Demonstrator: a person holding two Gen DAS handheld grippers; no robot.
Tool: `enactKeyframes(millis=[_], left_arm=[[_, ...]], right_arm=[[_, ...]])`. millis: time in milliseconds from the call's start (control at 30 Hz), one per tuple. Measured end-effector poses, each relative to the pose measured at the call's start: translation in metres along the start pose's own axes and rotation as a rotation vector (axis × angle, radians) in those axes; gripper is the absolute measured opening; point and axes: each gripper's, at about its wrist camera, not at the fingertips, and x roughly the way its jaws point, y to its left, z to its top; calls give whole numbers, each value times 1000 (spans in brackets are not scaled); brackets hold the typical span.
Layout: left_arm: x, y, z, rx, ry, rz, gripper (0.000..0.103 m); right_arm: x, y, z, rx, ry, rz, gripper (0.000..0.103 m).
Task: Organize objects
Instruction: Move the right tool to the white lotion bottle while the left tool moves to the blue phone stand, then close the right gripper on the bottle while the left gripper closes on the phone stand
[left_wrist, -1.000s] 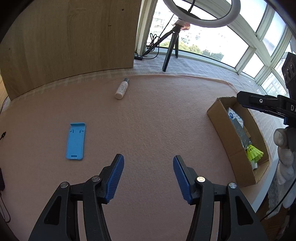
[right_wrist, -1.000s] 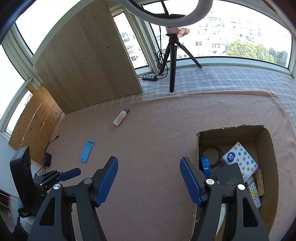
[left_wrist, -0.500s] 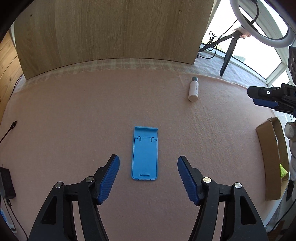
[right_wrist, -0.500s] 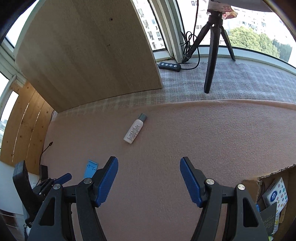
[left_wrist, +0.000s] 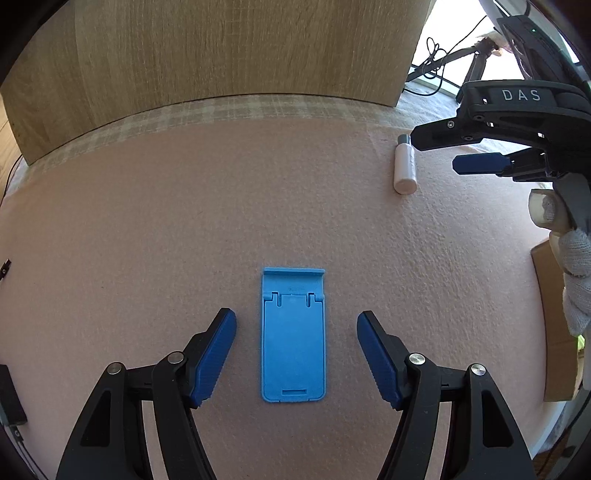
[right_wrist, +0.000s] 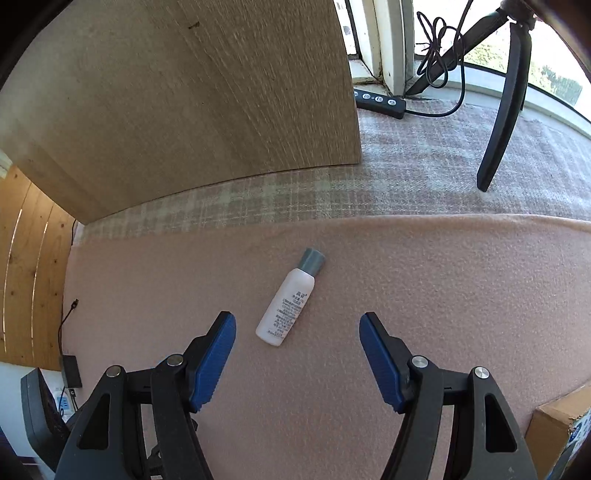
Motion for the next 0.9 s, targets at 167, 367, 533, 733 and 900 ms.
enactKeyframes(millis=[167,367,533,733,900], left_arm=[[3,-2,3,16,0,7,71],[7,-8,5,41,3,32,70],[8,-17,4,83,-3,90,60],[7,-24,2,92,-13,94,45],[5,-31,-1,84,-23,92,39]], right_arm=[[20,3,11,25,29,-12,66],[35,18,10,-35,48,-74,66],[41,25,6,-88,49,-109,63],[44,46,-14,-170,46,-184,46],[41,48,-26,-184,41,-192,29]])
